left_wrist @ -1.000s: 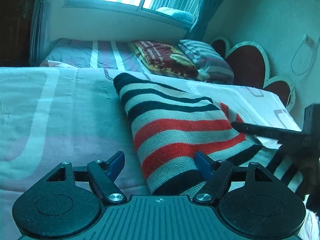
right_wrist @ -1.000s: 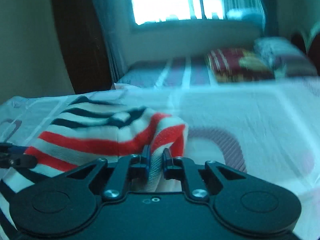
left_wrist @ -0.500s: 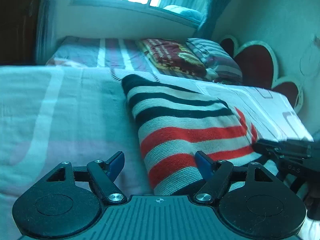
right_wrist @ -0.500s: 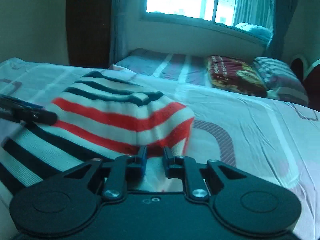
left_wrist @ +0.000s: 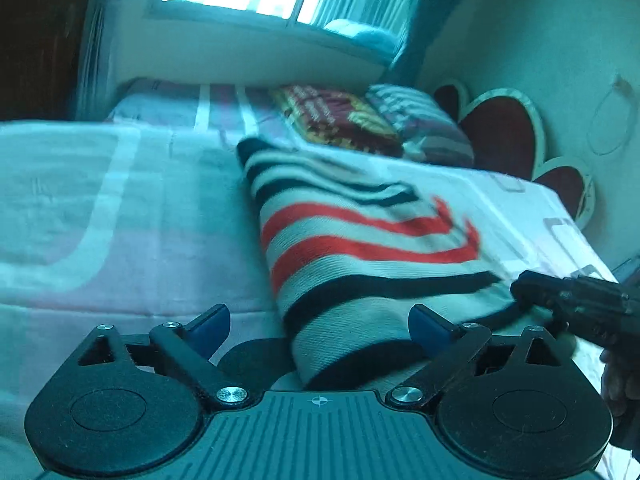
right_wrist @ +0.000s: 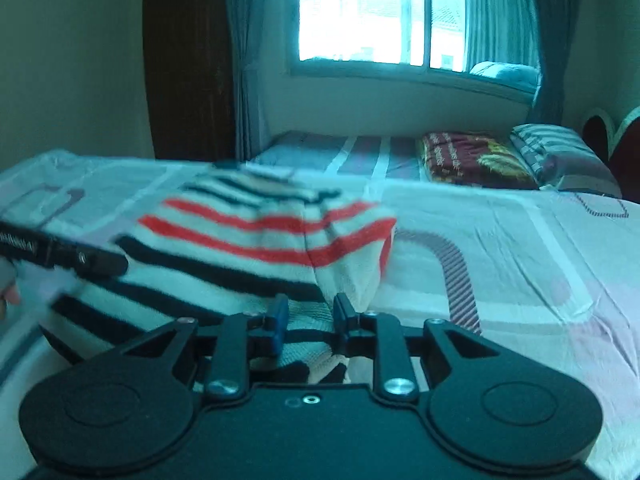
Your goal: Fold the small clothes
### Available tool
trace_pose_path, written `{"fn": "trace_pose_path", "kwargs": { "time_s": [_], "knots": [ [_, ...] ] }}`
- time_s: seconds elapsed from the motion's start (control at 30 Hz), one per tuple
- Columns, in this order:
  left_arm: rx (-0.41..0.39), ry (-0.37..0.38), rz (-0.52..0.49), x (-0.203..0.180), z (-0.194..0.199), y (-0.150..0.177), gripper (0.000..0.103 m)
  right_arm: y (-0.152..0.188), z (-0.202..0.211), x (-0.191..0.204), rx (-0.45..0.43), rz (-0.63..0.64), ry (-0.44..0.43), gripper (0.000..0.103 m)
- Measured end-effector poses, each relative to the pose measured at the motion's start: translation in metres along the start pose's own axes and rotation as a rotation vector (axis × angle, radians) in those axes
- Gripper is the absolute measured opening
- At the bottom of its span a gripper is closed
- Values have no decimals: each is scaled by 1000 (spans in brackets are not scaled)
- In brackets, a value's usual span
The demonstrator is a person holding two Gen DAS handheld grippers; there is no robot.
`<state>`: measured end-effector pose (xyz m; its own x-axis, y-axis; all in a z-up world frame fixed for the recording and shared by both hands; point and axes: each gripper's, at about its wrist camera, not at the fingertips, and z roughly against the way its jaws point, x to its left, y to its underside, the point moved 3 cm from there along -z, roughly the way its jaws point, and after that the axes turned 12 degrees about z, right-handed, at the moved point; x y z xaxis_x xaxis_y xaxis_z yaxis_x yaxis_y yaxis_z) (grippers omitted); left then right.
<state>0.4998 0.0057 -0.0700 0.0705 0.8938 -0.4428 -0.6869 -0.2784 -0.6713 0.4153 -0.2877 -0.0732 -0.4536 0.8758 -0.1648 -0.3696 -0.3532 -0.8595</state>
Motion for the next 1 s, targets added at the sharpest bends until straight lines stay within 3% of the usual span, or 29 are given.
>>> {"fn": "trace_pose_path", "kwargs": {
  "time_s": [0.13,0.23,0.33,0.4,0.5,0.67,0.77,0.87,1.0],
  "knots": [
    [2,17,-50,-9,23,17,95,7,17,9,12,11,13,24],
    [49,-83,-109,-9,14,39,96,34,-1,12,147,36,41,29],
    [44,-81,-78,-3,17,49,96,44,-3,-1,118,-91,27,34],
    [43,-88,-81,-4,20,49,96,42,-4,-2,119,-100,28,34],
    [43,-97,-103,-6,26,46,96,40,-4,-10,136,-149,21,43],
    [-3,-62,-106,-8,44,30,96,40,17,-45,73,-378,-47,45],
    [-6,-64,-105,-4,44,17,96,44,11,-71,72,-534,-103,45],
    [-6,-46,-106,-3,42,7,96,44,2,-86,84,-600,-146,48],
    [45,39,-6,11,23,-12,95,47,-18,-101,118,-675,-202,71]
  ]
}}
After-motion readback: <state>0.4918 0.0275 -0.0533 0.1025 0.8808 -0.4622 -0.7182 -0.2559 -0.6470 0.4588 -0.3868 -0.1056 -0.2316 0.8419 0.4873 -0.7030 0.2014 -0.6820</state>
